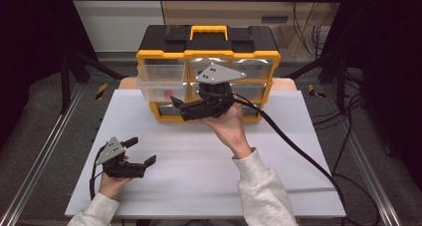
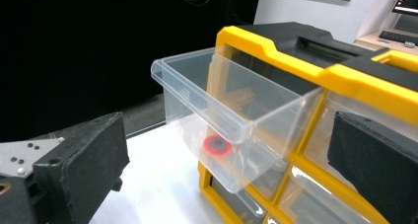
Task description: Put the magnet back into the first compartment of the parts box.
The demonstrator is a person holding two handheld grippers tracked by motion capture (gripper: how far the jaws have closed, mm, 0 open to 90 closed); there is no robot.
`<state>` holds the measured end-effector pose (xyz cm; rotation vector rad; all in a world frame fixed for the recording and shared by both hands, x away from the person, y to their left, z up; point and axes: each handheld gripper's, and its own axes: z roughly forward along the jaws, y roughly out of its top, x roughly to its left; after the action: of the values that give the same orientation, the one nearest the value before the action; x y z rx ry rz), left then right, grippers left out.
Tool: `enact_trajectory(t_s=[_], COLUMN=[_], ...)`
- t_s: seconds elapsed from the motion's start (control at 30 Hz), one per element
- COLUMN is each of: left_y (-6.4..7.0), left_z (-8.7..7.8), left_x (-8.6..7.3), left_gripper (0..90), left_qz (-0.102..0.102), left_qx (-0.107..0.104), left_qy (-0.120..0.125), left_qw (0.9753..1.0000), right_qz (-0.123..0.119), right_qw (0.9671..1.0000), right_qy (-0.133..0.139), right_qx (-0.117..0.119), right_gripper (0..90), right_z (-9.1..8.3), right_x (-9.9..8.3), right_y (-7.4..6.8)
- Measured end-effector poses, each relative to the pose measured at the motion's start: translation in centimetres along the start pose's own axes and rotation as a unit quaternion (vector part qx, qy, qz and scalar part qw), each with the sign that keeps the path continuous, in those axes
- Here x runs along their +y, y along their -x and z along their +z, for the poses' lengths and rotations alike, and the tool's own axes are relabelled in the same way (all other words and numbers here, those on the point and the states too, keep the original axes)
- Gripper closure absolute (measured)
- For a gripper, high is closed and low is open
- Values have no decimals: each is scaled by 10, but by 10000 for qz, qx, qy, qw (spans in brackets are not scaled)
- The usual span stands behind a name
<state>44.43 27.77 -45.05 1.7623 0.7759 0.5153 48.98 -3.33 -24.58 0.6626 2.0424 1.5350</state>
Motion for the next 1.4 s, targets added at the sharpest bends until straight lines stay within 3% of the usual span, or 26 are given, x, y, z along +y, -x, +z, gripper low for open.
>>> enact_trajectory(t_s=[0.87, 1.4], left_y=[0, 1], left_z=[0, 1], left_x=[0, 0], left_gripper=[17, 16], left_qz=[6, 11], left_qx=[9, -3], left_qy=[-18, -26], left_qw=[10000, 10000], right_qz=[508, 743], right_qw=[9985, 9966], right_qy=[81, -66], right_qx=[-196, -356], right_gripper=[18, 16], right_z=[-48, -78], right_x=[-76, -121], right_y=[28, 48])
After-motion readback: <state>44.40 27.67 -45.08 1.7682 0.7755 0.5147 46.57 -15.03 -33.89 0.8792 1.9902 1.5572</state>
